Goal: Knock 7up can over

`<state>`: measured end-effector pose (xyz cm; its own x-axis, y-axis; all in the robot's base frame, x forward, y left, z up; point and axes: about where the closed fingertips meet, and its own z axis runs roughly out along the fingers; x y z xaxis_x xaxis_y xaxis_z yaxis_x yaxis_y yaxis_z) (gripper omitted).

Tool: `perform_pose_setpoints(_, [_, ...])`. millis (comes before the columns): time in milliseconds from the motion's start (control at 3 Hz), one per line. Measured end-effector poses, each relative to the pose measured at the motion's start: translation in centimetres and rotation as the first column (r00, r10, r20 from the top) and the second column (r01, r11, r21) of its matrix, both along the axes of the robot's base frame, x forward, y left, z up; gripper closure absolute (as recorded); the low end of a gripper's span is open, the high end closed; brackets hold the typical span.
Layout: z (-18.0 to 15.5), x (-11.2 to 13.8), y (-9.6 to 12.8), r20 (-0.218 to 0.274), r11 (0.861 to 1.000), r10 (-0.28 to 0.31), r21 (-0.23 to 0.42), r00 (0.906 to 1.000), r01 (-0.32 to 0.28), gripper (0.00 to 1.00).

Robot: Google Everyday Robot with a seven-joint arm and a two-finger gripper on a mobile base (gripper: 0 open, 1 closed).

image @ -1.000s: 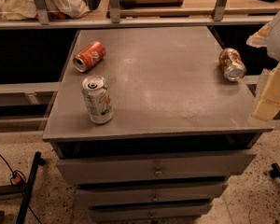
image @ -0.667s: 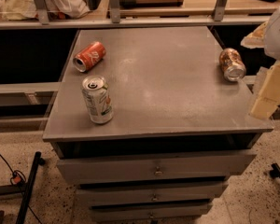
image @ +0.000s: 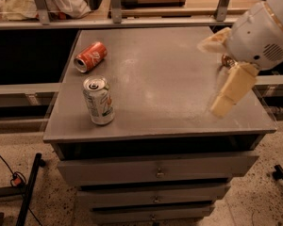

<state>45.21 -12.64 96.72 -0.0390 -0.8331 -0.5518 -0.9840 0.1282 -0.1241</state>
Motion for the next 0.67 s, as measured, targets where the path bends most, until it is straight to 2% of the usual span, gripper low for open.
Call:
perform_pose_setpoints(333, [0.2,0.1,5.9,0.052,0.981,0.072,0.177,0.996,-0.08,0.0])
perform_pose_setpoints(667, [-0.2,1.0,11.0,0.105,0.963,0.086,0.246,0.9907,-0.11,0.0])
